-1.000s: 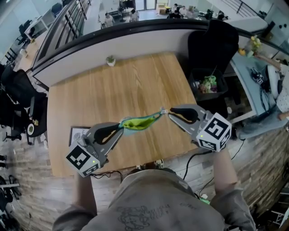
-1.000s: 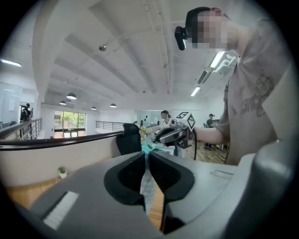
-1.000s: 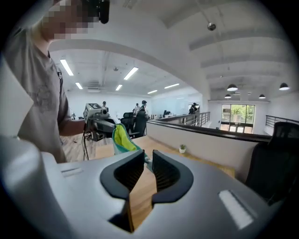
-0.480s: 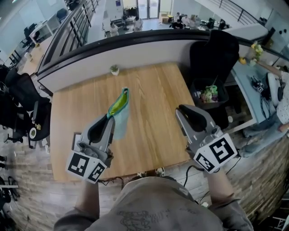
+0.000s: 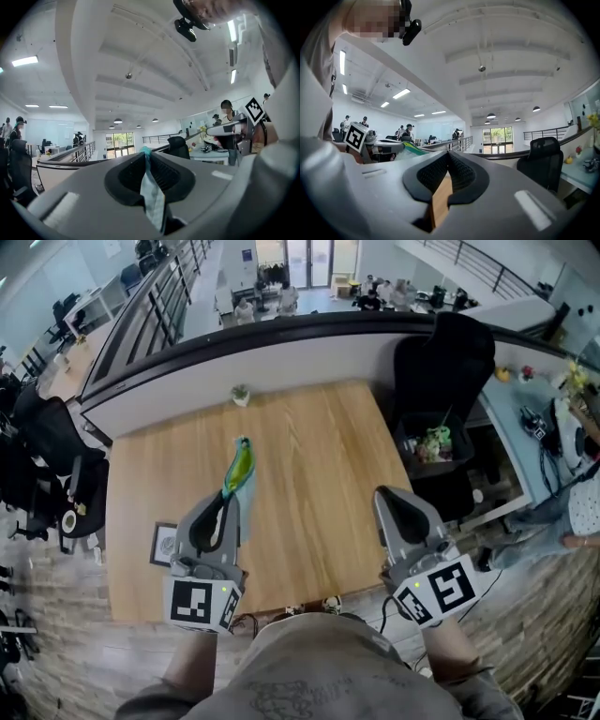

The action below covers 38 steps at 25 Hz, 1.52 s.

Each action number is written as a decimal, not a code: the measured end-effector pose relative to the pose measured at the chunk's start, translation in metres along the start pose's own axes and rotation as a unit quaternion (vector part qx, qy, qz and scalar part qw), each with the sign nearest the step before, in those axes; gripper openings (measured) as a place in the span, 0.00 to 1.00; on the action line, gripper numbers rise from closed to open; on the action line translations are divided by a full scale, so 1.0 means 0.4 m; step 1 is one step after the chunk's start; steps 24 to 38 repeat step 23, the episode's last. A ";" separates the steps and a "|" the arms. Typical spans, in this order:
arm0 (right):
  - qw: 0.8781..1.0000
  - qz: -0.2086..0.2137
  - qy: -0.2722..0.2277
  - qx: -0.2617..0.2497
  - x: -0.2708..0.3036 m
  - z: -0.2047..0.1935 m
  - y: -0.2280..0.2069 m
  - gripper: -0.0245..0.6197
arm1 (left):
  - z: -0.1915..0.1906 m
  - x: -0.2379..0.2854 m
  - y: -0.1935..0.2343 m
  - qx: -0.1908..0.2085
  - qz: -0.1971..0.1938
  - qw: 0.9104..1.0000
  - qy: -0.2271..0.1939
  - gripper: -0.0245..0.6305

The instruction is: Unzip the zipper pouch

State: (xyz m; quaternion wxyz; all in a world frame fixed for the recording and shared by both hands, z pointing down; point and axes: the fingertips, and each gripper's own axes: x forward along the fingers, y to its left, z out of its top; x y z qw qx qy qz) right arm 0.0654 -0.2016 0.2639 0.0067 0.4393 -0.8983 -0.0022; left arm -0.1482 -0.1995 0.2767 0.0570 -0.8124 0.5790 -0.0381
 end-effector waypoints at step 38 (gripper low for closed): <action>0.998 0.013 0.065 0.010 -0.006 -0.129 0.045 0.05 | -0.112 -0.025 -0.030 -0.014 -0.016 0.998 0.055 0.09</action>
